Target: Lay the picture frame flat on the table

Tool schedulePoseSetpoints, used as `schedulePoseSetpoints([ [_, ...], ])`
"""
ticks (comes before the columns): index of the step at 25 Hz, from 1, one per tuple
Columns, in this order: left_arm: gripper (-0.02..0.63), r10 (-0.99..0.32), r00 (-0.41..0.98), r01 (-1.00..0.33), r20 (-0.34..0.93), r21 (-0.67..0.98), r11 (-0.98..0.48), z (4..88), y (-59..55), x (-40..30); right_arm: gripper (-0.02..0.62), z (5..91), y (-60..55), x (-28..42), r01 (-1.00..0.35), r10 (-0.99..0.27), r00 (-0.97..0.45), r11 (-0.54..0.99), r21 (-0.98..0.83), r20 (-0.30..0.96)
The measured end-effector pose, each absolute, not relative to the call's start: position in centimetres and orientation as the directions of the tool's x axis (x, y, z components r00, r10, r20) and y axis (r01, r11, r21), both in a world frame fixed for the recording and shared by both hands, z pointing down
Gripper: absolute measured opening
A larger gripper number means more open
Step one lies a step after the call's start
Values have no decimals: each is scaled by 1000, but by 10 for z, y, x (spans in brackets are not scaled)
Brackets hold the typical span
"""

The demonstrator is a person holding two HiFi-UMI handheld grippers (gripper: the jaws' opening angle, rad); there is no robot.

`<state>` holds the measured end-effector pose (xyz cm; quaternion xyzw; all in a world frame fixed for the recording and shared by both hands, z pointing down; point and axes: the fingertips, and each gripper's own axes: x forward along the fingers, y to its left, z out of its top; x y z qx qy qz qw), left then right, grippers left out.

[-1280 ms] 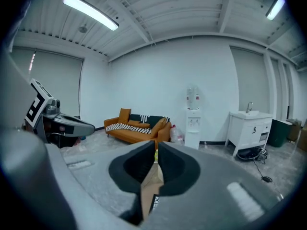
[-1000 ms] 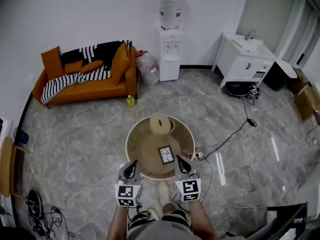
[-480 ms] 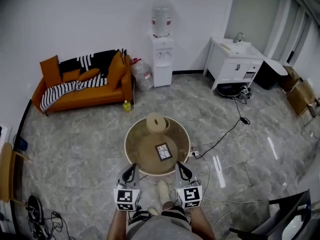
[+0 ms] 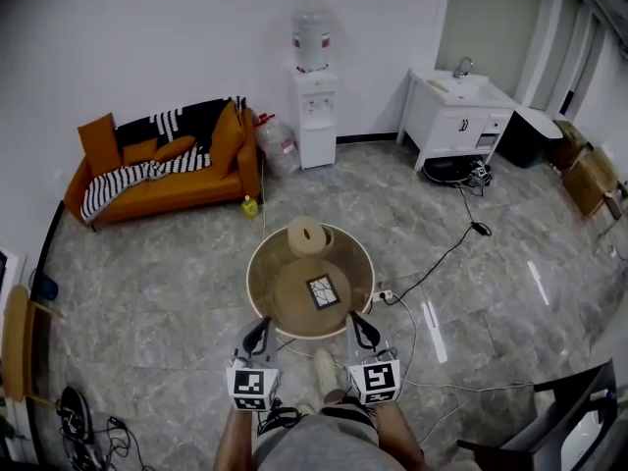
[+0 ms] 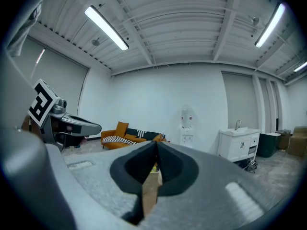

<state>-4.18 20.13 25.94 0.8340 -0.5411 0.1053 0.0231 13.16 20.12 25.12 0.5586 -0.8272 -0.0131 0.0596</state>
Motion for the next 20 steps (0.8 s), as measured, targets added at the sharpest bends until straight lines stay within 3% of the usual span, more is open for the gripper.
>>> schedulePoseSetpoints([
  [20, 17, -885, 413, -897, 216, -73, -436, 271, 185, -27, -1, 254, 180, 139, -918, -922, -378, 385, 95, 87],
])
